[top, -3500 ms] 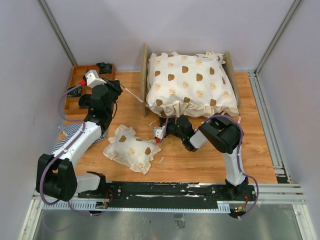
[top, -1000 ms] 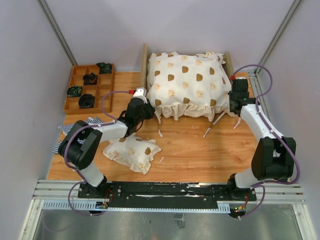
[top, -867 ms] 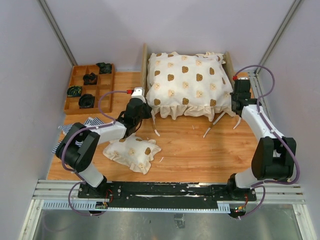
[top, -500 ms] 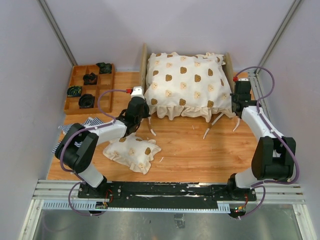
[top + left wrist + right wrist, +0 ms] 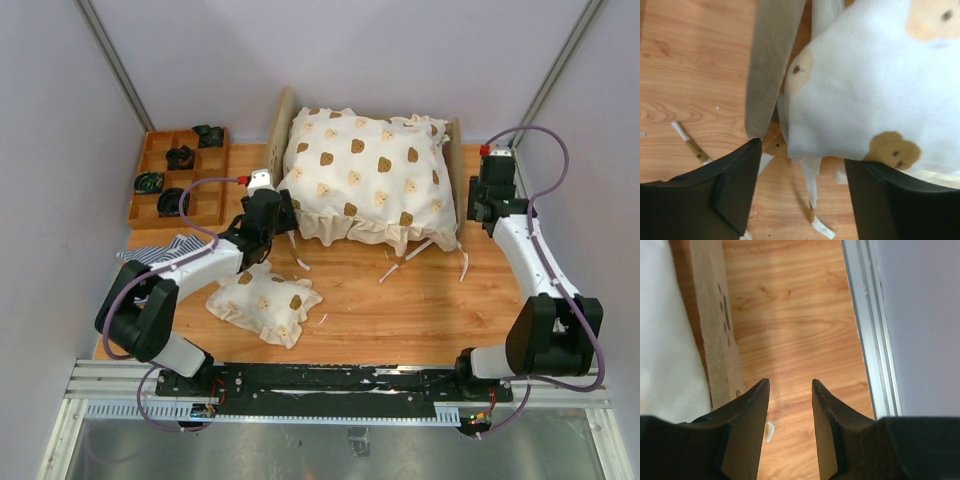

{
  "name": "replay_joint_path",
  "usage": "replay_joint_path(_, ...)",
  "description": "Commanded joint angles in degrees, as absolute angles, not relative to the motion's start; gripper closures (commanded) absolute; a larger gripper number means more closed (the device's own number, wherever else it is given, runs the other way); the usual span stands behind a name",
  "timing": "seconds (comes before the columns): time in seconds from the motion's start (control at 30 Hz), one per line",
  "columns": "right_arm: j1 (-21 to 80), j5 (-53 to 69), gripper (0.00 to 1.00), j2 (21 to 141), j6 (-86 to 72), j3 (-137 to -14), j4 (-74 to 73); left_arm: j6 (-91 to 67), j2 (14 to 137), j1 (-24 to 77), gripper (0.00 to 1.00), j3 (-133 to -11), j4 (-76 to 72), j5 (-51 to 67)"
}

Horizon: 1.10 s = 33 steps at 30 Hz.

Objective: Set up the pet bed

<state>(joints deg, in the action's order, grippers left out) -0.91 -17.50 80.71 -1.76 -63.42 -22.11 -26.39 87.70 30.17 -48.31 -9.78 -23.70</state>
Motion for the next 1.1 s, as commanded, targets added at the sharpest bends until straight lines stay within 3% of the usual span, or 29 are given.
replay_joint_path(0.0,-1.76,-13.48,0.57,77.84,-5.85,-68.20,-23.52,-27.61,80.27,29.20,0.25,-47.69,-9.03,-23.65)
replay_joint_path(0.07,-1.76,-9.94,0.54,78.80,-6.92,-69.37,-21.72,-28.20,77.50,29.18,0.16,-46.35,-9.42,-22.68)
replay_joint_path(0.13,-1.76,-8.17,0.53,80.89,-7.74,-70.78,-19.79,-28.34,75.14,29.18,0.15,-45.53,-9.47,-22.50)
replay_joint_path(0.33,-1.76,-5.11,0.53,92.43,-9.27,-78.50,-20.72,-27.37,73.00,28.72,0.17,-46.97,-5.94,-21.84)
replay_joint_path(0.53,-1.98,-5.04,0.68,98.68,-10.25,-82.31,-23.71,-26.06,72.53,27.38,0.25,-46.43,-6.76,-20.22)
replay_joint_path(0.7,-3.03,-8.46,0.87,95.87,-13.29,-78.32,-24.09,-23.34,74.81,26.54,0.36,-47.61,-7.92,-15.90)
replay_joint_path(0.83,-5.25,-9.13,0.99,90.66,-16.21,-73.05,-23.33,-22.82,75.15,26.66,0.37,-48.42,-7.02,-10.01)
replay_joint_path(1.07,-8.88,-11.49,1.00,78.29,-23.79,-62.08,-22.11,-27.04,75.62,31.65,0.36,-49.43,-8.59,-10.67)
